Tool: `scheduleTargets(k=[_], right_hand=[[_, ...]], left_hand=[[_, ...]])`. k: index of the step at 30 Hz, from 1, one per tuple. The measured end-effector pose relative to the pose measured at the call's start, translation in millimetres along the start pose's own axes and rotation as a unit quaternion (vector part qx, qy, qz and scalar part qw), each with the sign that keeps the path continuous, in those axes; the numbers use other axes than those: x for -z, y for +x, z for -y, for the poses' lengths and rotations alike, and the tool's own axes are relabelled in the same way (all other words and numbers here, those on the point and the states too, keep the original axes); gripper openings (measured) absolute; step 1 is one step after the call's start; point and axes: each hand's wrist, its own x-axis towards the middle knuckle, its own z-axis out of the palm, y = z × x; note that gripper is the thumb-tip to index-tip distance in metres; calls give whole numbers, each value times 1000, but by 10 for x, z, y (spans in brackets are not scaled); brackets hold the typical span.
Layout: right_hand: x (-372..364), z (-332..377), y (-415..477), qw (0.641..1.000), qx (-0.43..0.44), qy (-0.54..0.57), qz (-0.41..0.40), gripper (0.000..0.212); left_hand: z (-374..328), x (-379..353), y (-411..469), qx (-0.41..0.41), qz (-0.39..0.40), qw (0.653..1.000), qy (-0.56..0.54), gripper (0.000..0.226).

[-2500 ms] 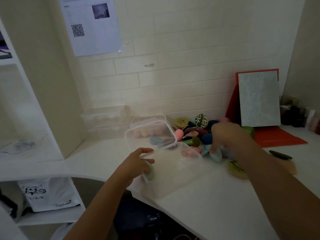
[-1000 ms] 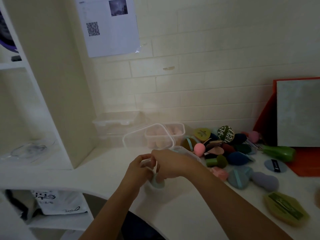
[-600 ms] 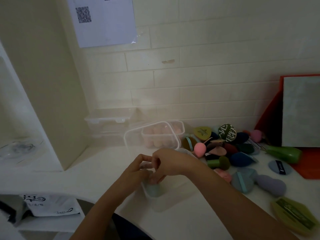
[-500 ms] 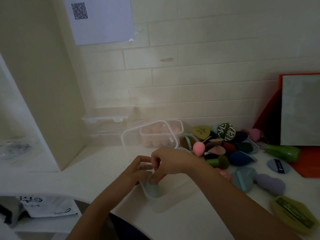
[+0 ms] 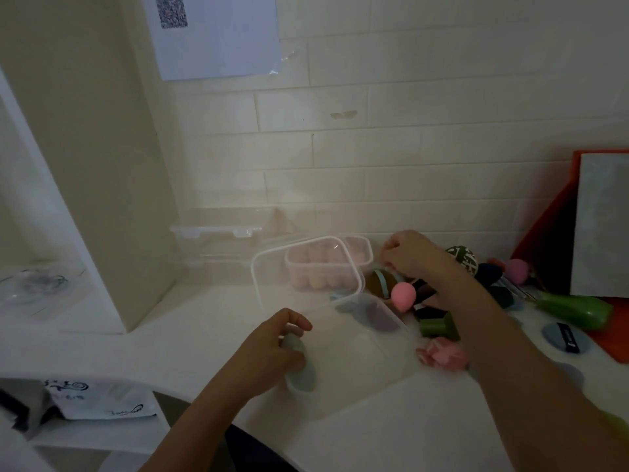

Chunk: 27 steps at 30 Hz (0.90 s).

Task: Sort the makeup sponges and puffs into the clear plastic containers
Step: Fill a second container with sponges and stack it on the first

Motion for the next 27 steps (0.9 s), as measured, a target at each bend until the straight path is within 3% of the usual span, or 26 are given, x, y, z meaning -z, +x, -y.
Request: scheduleTargets(k=[3, 7, 10, 14, 18, 20, 23, 27], right_hand=[[-158, -145, 219, 997, -7, -29, -72, 32], [-254, -221, 453, 994, 18, -61, -89, 32], [-246, -208, 569, 991, 35, -129, -19, 27], [-264, -272, 581, 975, 15, -193, 108, 43], [-307, -384, 554, 957, 20, -270, 105, 46], [-299, -374, 533, 963, 36, -247, 97, 37], [-261, -328, 480, 987, 42, -120, 101, 21], [-157, -325, 440, 994, 44, -65, 79, 30]], left_hand=[[-2, 0, 46, 7, -12, 1000, -7, 38], [20, -4, 69, 11, -5, 1000, -7, 40], [17, -8, 67, 13, -1, 1000, -25, 38], [20, -13, 80, 13, -3, 1000, -22, 41], [14, -22, 82, 12, -3, 1000, -20, 40], [-18, -23, 69, 17, 2, 999, -27, 36], [-56, -14, 48, 27, 6, 999, -36, 40], [-37, -28, 52, 22, 3, 999, -31, 38]])
